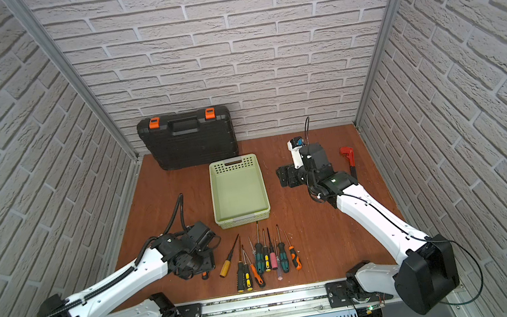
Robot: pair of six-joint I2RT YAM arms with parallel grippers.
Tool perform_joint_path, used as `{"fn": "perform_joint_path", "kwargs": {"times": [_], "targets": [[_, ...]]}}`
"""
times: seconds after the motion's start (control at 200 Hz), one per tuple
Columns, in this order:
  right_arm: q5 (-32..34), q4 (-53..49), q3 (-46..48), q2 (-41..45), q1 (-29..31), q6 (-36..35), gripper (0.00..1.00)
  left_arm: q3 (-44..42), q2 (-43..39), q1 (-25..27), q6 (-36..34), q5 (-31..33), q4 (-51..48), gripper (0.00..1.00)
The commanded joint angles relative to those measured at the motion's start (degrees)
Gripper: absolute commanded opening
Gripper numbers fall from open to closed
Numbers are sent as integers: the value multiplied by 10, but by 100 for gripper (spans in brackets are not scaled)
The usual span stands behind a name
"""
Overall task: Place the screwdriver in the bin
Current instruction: 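Reach the left gripper down and grasp the orange-handled screwdriver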
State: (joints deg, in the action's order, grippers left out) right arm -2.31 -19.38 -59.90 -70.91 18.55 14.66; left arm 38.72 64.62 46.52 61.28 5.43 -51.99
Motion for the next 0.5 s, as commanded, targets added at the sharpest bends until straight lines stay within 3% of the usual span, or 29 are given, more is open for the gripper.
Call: {"fn": "perform_joint_path", "kwargs": {"times": [0.0, 0.22, 0.495], "targets": [[-3, 28, -13, 6, 5, 6, 88, -5, 26, -20, -15, -5, 38, 63], [-12, 43, -9, 0, 7, -1, 87, -40, 37, -83, -66, -34, 105, 55], [1, 54, 11, 12, 7, 0, 87, -34, 96, -81, -84, -66, 124, 49]]}}
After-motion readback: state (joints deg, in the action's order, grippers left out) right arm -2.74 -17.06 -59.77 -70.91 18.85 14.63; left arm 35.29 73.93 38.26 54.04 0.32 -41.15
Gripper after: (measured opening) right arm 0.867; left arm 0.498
